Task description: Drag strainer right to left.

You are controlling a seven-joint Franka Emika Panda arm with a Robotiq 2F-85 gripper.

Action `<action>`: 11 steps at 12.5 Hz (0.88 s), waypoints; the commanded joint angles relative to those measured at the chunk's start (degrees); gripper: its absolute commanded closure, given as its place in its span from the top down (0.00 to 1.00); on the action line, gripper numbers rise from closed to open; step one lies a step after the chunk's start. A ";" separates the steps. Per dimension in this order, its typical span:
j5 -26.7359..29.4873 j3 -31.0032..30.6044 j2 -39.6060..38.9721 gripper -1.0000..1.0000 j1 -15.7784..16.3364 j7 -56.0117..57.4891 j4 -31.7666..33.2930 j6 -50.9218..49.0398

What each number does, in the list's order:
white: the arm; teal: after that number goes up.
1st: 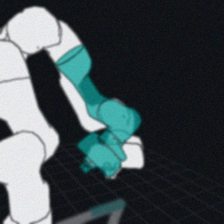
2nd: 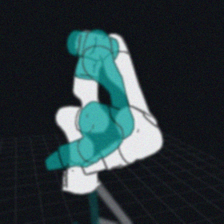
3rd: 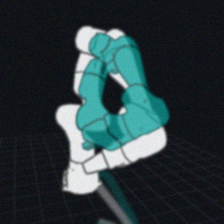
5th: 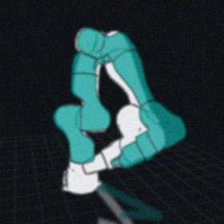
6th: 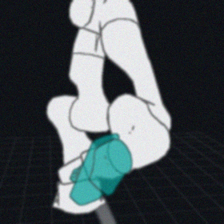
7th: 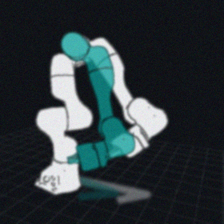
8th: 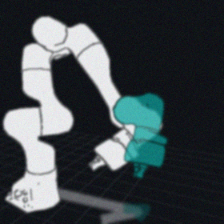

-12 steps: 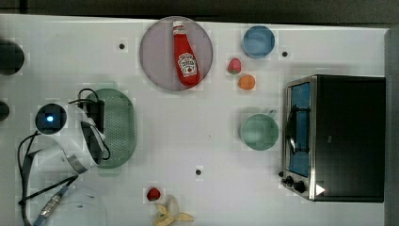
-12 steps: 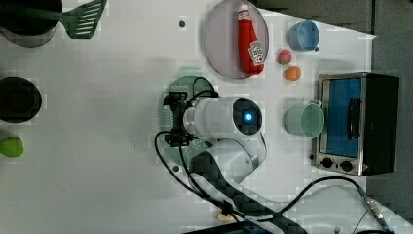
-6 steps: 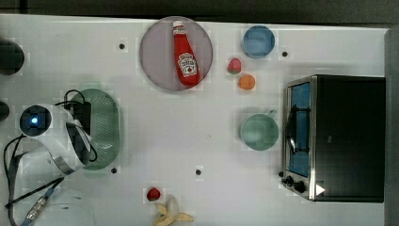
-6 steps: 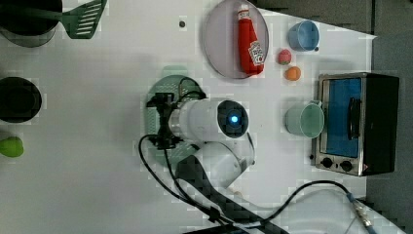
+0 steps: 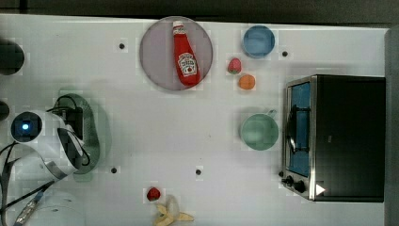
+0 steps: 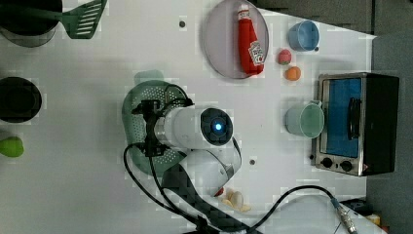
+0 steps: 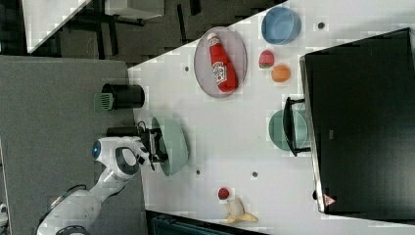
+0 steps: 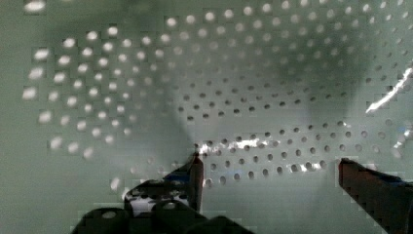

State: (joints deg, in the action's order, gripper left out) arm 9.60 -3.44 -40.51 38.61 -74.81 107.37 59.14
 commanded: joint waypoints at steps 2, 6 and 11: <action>1.39 -0.02 -0.73 1.00 0.42 -5.20 -2.70 -0.46; 1.04 2.46 4.11 1.00 0.39 2.60 -2.47 -7.18; 0.69 12.47 19.67 1.00 0.00 22.10 -2.31 -23.87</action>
State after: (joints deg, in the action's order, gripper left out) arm 8.64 5.05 -26.24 42.19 -61.94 108.16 35.50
